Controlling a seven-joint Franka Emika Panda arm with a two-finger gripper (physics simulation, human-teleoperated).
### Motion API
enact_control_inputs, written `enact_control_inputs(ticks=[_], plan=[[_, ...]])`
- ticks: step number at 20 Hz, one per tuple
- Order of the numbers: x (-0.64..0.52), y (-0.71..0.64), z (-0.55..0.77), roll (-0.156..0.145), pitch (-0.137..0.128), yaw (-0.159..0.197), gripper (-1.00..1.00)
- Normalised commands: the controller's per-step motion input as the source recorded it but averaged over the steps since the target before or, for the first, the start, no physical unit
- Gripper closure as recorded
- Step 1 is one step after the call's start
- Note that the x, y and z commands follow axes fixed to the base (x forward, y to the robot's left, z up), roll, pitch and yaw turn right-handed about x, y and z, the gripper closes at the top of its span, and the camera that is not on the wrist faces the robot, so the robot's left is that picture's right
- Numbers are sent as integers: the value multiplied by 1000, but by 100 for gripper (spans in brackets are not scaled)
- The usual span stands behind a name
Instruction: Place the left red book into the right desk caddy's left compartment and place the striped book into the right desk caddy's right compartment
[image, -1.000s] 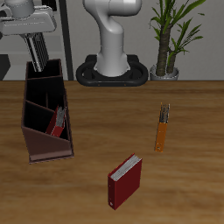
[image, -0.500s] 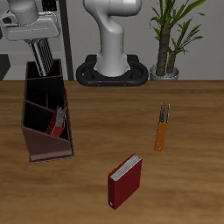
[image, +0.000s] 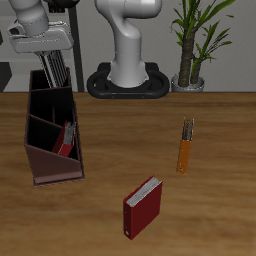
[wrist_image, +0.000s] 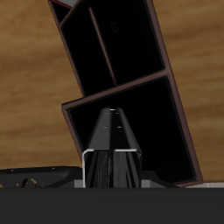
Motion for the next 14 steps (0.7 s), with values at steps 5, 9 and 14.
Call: enact_control_inputs(ticks=[5,9,14], plan=[[-83,49,-84,-4,-14,0,100],[27,-73,-184,-4,14,-30,100],[110,-110,-210,-38,28,-29,100]])
